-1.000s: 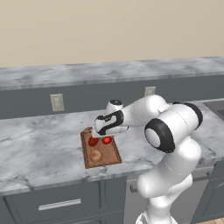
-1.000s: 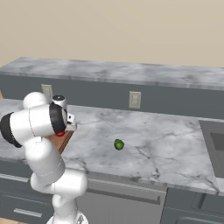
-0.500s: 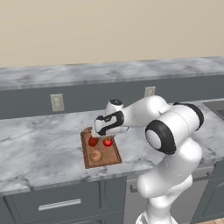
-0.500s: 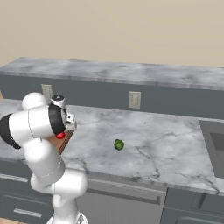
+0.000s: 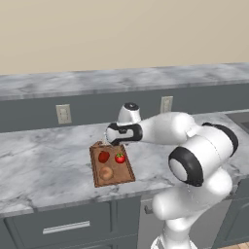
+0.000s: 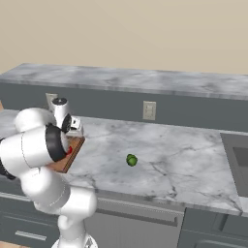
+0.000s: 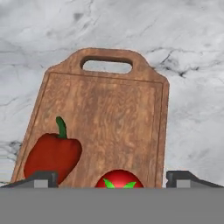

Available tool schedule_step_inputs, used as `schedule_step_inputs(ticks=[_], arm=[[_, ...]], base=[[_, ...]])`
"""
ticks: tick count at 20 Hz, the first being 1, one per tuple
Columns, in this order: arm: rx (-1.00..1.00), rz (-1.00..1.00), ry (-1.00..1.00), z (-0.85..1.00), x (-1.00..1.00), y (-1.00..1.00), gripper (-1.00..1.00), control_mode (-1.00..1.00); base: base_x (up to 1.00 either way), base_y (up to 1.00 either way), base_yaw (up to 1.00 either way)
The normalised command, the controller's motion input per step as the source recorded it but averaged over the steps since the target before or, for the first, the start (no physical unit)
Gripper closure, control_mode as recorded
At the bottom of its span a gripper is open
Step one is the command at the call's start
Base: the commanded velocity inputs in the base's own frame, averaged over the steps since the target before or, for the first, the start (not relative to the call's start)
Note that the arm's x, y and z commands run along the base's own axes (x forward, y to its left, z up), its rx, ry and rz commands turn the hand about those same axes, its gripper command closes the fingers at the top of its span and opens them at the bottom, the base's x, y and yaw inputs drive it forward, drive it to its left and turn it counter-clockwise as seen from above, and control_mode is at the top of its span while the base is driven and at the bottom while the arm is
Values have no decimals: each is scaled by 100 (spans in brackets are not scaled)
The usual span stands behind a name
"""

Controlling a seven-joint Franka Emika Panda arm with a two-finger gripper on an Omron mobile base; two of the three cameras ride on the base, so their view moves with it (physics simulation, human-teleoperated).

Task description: Place the avocado, onion, tomato, and bell pepper on the cutting board.

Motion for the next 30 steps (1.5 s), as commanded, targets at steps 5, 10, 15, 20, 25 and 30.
schedule_step_inputs(ticks=[5,10,15,20,25,30], arm=[[0,-1,-12,61,-45,-57,-100,-100],[0,-5,-3,36,-48,-83,-100,-100],[0,-4,-1,27,-60,-88,-100,-100],[-1,-5,0,32,-60,-81,-100,-100],[-1,-9,0,38,-37,-80,-100,-100],[-2,-9,0,33,-23,-74,-100,-100]], base=[[0,0,0],[0,0,0],[0,0,0],[0,0,0],[0,0,0],[0,0,0]])
